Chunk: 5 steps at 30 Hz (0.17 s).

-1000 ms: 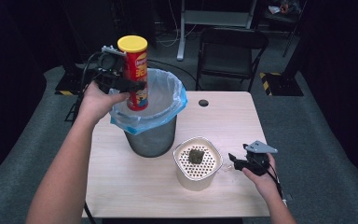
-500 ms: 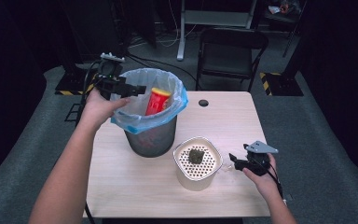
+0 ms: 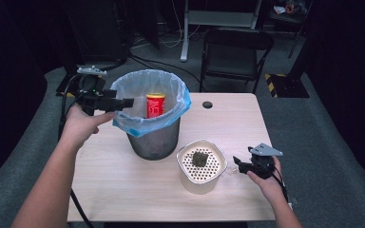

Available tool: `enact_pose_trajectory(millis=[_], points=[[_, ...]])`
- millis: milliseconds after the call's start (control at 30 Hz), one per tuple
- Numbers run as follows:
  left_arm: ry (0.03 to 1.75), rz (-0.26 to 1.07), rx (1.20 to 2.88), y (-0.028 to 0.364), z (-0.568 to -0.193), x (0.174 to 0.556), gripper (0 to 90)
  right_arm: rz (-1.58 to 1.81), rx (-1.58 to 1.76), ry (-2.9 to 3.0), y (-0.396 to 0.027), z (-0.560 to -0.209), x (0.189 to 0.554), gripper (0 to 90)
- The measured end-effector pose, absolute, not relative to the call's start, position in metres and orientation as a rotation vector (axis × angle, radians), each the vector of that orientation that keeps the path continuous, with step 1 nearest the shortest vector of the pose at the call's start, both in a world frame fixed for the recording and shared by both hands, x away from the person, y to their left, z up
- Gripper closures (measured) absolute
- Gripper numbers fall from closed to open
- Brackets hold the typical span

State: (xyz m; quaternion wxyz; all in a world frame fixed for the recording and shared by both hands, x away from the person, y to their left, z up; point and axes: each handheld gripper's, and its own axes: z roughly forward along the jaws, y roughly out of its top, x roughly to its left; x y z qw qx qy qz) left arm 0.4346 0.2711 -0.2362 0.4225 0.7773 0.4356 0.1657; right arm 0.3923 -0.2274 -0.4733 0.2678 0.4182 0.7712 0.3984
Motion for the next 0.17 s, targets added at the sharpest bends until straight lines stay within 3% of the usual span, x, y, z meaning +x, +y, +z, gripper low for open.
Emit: enact_pose_trajectory(millis=[167], points=[[1.072, 0.432, 1.942, 0.281, -0.236, 0.421, 25.3, 1.077, 1.138, 2.072, -0.228, -0.473, 0.392, 25.9]])
